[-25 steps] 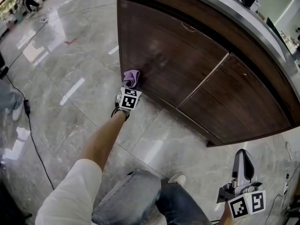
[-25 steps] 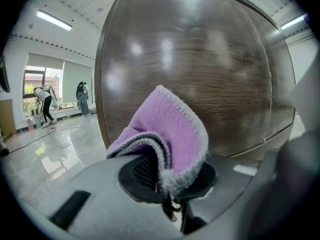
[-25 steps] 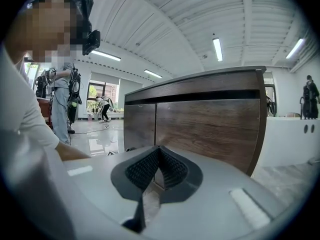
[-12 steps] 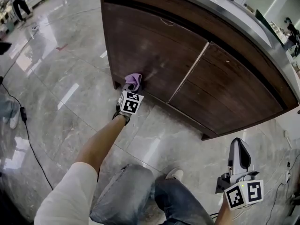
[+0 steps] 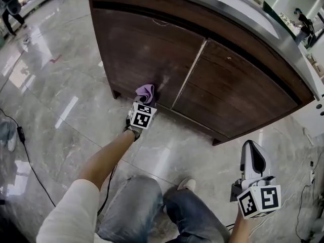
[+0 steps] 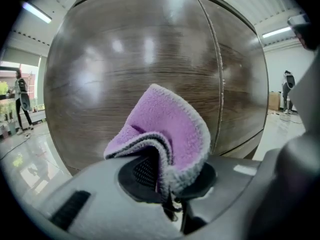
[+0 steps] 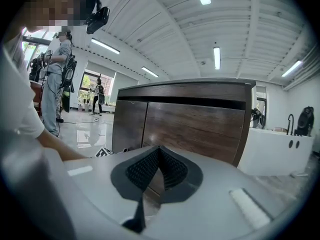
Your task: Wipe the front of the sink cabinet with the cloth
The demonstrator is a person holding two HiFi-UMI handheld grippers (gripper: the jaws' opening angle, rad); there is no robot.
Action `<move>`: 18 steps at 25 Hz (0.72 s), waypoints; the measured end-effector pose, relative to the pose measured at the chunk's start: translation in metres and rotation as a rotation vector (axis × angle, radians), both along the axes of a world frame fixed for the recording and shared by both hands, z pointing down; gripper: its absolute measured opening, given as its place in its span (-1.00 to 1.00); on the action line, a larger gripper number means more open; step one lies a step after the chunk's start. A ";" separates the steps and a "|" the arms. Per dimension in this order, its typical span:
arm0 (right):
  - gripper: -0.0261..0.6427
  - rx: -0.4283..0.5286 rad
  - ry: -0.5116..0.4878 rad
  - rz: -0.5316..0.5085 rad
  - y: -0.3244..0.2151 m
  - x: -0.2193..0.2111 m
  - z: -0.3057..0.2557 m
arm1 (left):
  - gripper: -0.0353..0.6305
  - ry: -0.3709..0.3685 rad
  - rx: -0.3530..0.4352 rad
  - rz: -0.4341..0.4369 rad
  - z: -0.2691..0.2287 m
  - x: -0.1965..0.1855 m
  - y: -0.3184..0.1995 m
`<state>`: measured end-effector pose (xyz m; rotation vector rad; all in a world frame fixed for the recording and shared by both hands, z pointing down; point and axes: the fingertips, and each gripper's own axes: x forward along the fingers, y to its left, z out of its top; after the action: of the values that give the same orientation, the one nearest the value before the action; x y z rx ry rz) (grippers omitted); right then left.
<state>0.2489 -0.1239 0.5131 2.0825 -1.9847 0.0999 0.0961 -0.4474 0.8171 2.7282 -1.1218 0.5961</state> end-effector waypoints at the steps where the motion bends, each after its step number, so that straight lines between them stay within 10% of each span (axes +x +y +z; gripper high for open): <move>1: -0.90 0.004 0.006 0.006 0.001 0.000 -0.001 | -0.74 -0.004 0.002 0.019 -0.001 0.005 0.004; 18: -0.90 -0.020 0.005 0.038 0.020 0.011 0.011 | -0.74 -0.023 0.078 0.387 -0.020 0.096 0.078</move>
<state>0.2596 -0.1041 0.5243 2.1062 -1.9330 0.1212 0.1926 -0.3693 0.7971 3.0367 -0.6309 0.6416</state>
